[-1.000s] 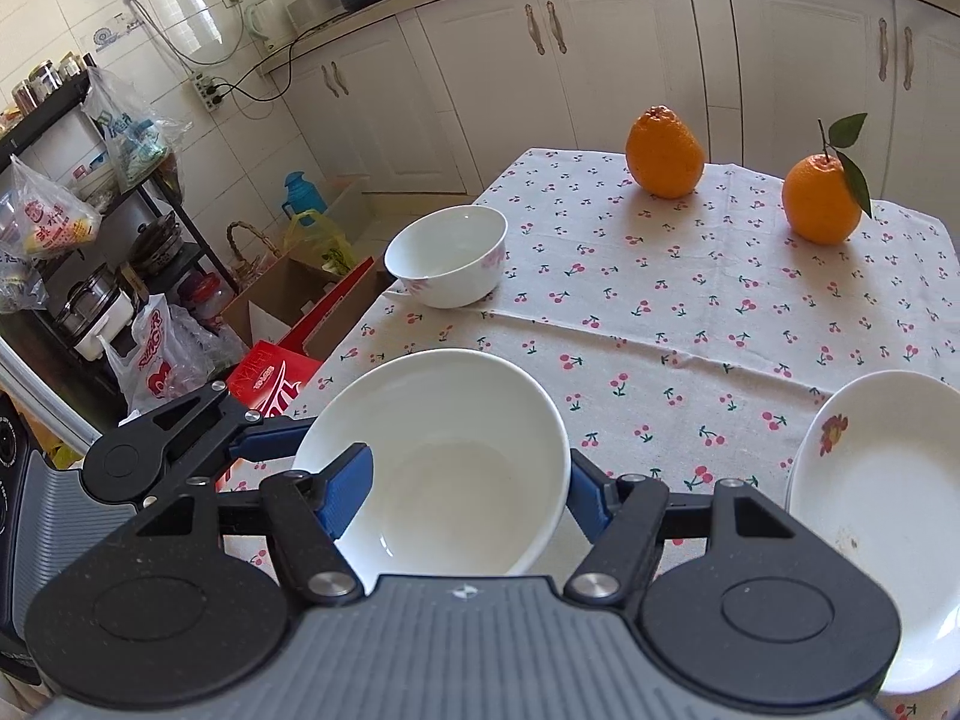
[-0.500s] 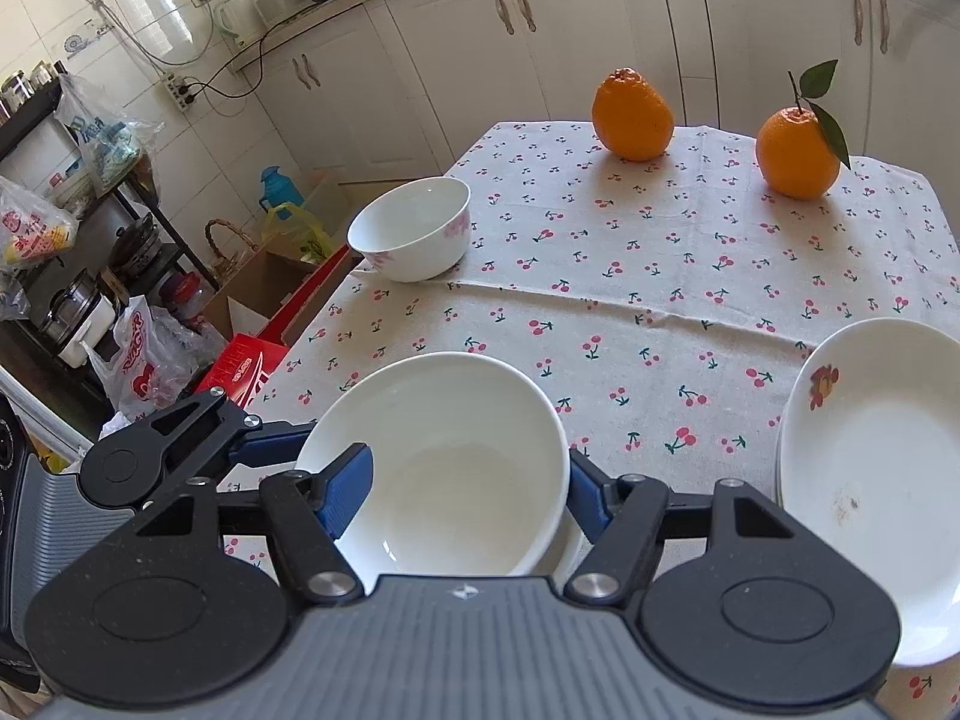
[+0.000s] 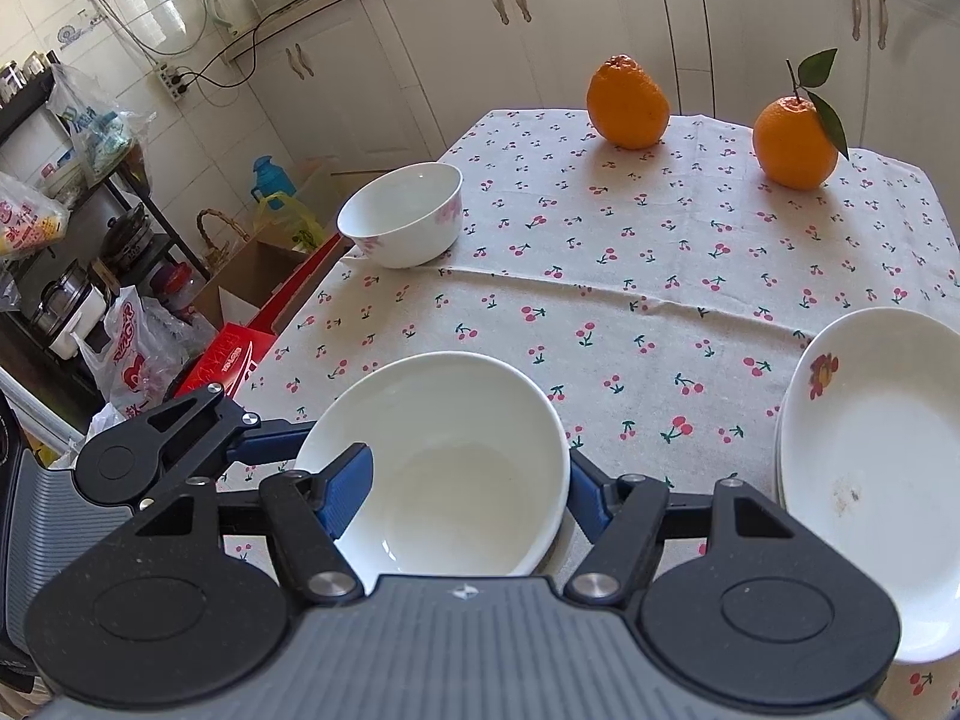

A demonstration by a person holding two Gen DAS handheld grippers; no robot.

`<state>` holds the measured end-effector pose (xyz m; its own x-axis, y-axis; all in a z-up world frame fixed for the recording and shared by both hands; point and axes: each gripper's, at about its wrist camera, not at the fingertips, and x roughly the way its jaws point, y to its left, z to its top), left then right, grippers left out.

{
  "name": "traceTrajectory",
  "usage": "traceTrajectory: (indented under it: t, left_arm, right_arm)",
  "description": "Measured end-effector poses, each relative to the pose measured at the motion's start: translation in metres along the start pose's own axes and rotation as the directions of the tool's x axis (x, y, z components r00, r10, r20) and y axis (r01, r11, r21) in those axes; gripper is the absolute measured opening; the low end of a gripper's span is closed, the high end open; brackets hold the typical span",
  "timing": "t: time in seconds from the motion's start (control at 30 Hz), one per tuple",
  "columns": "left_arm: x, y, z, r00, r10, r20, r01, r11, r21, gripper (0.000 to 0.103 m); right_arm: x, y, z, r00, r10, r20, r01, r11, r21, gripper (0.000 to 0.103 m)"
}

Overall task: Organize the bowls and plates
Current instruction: 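Lower the white bowl onto the table and open the right gripper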

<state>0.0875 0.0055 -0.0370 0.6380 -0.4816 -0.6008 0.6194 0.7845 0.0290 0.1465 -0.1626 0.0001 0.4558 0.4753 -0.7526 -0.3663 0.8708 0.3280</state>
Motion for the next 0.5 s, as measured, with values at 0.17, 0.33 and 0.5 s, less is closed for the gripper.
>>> traceTrajectory:
  t: [0.17,0.33,0.5]
  left_arm:
    - [0.0005,0.0001,0.0007,1.000,0.002,0.000,-0.002,1.000,-0.001,0.093]
    - [0.0009,0.0014,0.0001,1.000,-0.003,-0.002,0.003,1.000,-0.011,0.093]
    - [0.0017,0.0023,-0.0005,1.000,-0.010,-0.002,0.010,1.000,-0.015,0.095]
  right_arm:
    - [0.0011,0.0010,0.0001,1.000,-0.001,0.004,0.001,1.000,0.000,0.073]
    - [0.0023,0.0012,-0.0001,1.000,-0.009,0.001,0.009,1.000,-0.007,0.074]
    - [0.0015,0.0006,0.0001,1.000,-0.013,0.009,0.013,1.000,-0.009,0.085]
